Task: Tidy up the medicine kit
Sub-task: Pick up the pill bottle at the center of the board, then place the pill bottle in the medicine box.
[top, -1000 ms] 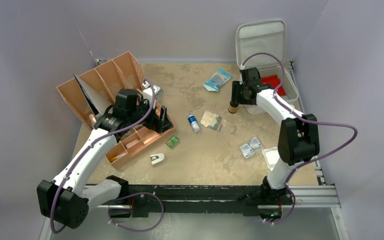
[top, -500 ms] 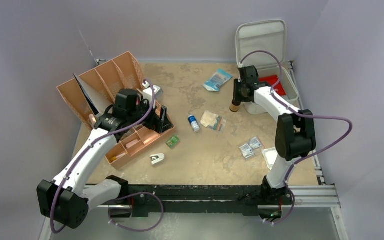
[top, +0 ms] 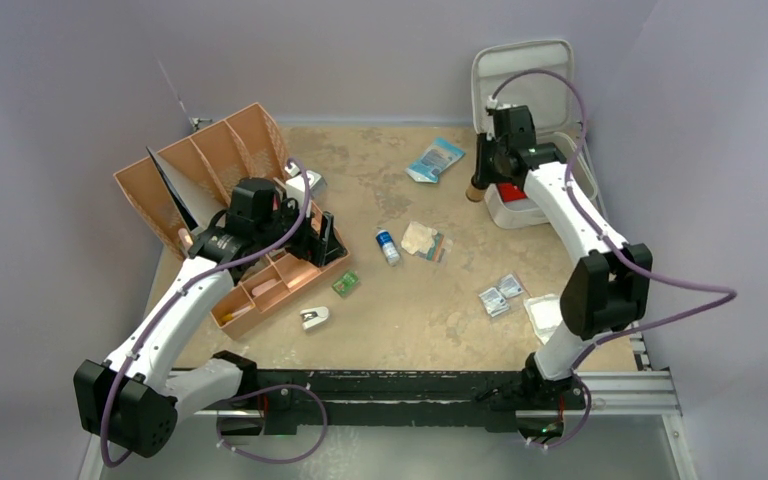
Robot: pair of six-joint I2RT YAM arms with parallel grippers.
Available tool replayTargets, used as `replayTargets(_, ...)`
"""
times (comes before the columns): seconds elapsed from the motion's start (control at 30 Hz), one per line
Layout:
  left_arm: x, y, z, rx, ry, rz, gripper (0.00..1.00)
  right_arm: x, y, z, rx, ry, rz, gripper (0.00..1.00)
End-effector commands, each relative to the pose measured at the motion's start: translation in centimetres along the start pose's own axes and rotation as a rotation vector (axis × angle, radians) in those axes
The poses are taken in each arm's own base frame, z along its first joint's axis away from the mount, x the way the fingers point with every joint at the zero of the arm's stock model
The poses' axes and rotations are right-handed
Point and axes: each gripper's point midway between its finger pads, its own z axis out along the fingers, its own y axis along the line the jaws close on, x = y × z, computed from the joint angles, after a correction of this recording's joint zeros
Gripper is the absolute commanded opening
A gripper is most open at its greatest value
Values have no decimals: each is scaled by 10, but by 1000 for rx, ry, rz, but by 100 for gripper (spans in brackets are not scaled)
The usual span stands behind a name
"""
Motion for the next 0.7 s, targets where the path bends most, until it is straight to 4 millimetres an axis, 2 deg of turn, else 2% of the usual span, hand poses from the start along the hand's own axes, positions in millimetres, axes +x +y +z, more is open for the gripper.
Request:
replayTargets(0.0,-2,-5,1,30,-14,23,83,-42,-6,-43,36,-116,-32,2)
replayTargets(0.1,-4,-5,0,27,-22,28,83,-53,-26,-44,135,-142,-138,2)
replayTargets(0.2,-4,-6,-1,26,-27,28,83,-62,-47,-36,244,-149,-257,2)
replayTargets(0.53,-7,-6,-6,13,-39,36,83,-70,-111,22,519,-57,-420,5)
replayTargets(0.67,-7,-6,-7,11,-45,40,83,-69,-142,35,602,-15,-433,5)
